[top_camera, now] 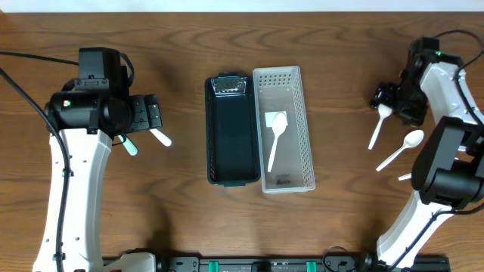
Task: Pack container
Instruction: 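Move the right gripper back to the next white spoon, then grasp the spoon, place it in the clear basket, release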
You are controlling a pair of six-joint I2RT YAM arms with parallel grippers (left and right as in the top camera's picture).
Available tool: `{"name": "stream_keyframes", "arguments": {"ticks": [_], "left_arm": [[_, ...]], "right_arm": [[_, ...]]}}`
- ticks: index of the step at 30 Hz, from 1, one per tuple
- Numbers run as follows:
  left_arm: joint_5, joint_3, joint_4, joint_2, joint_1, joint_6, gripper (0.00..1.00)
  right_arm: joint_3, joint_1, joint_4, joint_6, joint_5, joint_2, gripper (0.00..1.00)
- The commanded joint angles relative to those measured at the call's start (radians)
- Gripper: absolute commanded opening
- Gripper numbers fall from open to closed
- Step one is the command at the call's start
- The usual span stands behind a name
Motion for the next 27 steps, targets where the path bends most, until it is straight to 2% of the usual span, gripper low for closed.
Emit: {"name": "stream_keyframes", "arguments": {"ticks": [1,9,14,24,25,27], "left_arm": [[-0.007,-0.005,-0.003,0.006,0.003,-0.009,0.98],[-0.006,-0.005,-0.002,0.006,0.003,-0.009,0.98],[-0.006,-0.005,-0.003,0.006,0.003,-0.009,0.98],[-0.007,-0.005,-0.002,0.006,0.003,-0.009,0.98],[-0.007,-0.005,-0.002,0.006,0.003,-0.009,0.98],[-0.007,-0.005,-0.002,0.006,0.003,-0.009,0.98]], "right_arm": [[-0.045,-0.003,0.030,-0.021,-0.021,-0.008,0.89],[-0.113,-0.003,0.098,-0.021,-0.021,-0.002,0.89],[-0.119,-0.003,0.109,-0.022,-0.019,0.008,0.79],[-0.121,-0.003,0.106,-0.021,-0.016,0.077,0.79],[-0.121,-0.003,0.105,-0.021,-0.016,0.076,0.77],[-0.121,-0.003,0.104,-0.021,-0.016,0.076,0.64]]}}
